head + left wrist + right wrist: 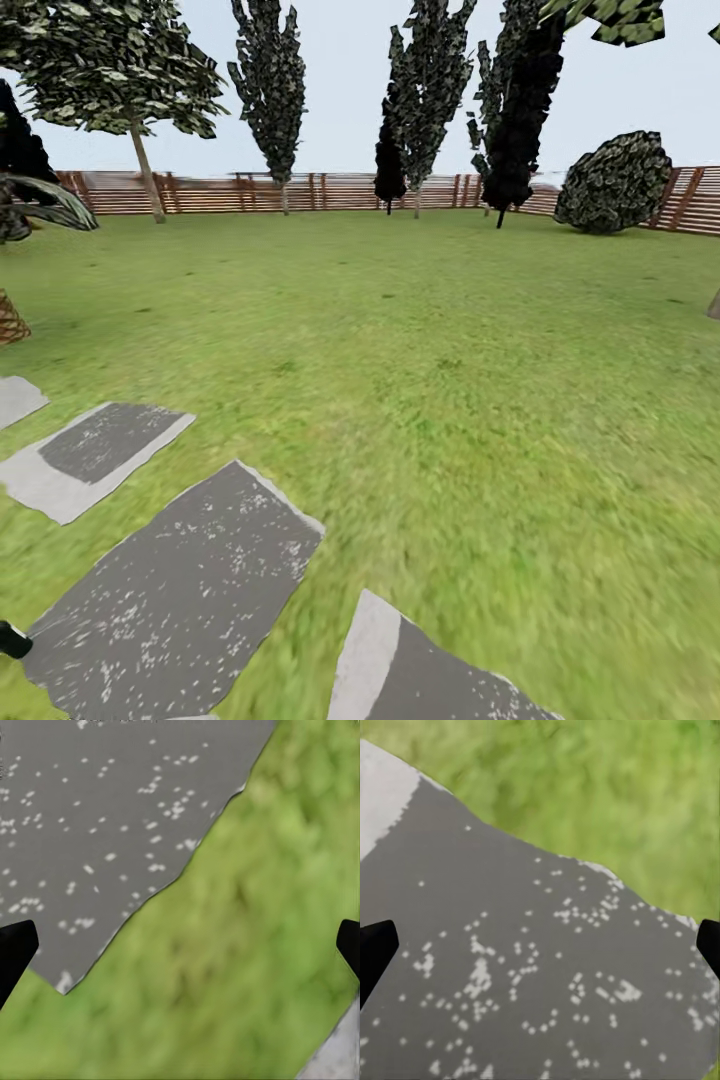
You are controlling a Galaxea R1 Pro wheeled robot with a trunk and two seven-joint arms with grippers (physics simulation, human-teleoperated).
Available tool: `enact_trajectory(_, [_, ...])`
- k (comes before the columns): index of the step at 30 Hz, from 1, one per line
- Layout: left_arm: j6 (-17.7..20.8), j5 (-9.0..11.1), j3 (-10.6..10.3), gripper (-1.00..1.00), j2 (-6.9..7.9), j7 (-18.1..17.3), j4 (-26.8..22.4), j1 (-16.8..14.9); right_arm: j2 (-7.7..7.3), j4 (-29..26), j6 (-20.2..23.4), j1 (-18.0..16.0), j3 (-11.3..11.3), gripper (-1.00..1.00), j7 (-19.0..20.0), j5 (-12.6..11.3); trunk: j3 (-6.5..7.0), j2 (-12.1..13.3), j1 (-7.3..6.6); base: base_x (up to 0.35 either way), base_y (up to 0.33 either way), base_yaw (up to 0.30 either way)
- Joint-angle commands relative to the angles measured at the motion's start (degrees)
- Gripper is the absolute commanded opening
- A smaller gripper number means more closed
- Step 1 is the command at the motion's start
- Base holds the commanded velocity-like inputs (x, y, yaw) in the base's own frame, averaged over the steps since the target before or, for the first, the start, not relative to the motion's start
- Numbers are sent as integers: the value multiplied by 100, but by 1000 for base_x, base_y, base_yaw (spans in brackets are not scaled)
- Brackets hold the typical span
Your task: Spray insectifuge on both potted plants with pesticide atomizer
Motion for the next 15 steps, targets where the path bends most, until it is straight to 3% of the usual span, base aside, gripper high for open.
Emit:
enact_trajectory(1, [-19, -4, 11, 100, -2, 1, 4, -2, -1, 3, -17, -2, 2, 100, -1, 6, -5, -2, 1, 187, -225, 276])
enact_trajectory(15, [-19, -4, 11, 100, 0, 1, 4, -1, -1, -2, -17, -2, 2, 100, -1, 6, -5, -2, 1, 185, -218, 276])
